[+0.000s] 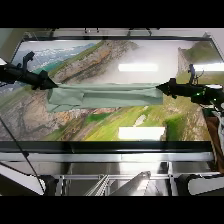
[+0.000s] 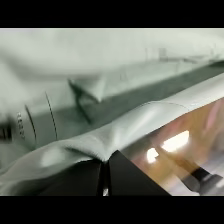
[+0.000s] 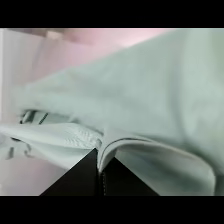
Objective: Fold the shirts.
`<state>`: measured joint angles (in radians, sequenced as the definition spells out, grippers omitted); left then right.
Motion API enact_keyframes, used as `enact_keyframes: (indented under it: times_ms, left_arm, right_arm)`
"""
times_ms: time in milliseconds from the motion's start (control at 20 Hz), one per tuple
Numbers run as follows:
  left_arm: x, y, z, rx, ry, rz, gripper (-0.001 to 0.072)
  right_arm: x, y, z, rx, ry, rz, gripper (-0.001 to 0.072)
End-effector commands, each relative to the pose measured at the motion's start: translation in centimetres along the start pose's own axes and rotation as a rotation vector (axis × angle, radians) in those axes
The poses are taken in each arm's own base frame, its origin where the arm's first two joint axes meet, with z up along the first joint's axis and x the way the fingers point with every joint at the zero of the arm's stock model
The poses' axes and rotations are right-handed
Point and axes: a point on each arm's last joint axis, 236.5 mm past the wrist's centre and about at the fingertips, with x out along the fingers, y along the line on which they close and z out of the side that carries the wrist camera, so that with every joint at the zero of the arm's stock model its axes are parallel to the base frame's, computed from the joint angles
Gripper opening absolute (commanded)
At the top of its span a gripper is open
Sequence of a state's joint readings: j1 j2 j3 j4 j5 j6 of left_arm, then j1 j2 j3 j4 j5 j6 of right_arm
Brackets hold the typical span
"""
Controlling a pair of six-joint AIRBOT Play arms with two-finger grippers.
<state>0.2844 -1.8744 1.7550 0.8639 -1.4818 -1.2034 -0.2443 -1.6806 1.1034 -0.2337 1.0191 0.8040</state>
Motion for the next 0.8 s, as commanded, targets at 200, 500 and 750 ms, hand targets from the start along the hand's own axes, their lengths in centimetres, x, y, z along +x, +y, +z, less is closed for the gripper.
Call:
enact_keyframes:
  times_ms: [200, 500, 750]
  left_arm:
    - [6.5, 2.3, 3.9, 0.046, 0.036, -0.015, 0.014]
    - [0.8, 2.9, 6.2, 0.045, -0.105, 0.03, 0.0714]
    - [-5.6, 2.5, 6.3, -0.001, -0.187, 0.053, 0.0388]
  right_arm:
    - [4.1, -5.4, 0.9, 0.042, 0.003, -0.076, 0.0043]
    - [-2.6, -6.1, 4.9, -0.079, -0.041, -0.177, 0.0617]
    - [-3.0, -8.9, 2.8, 0.017, 0.05, -0.241, 0.0635]
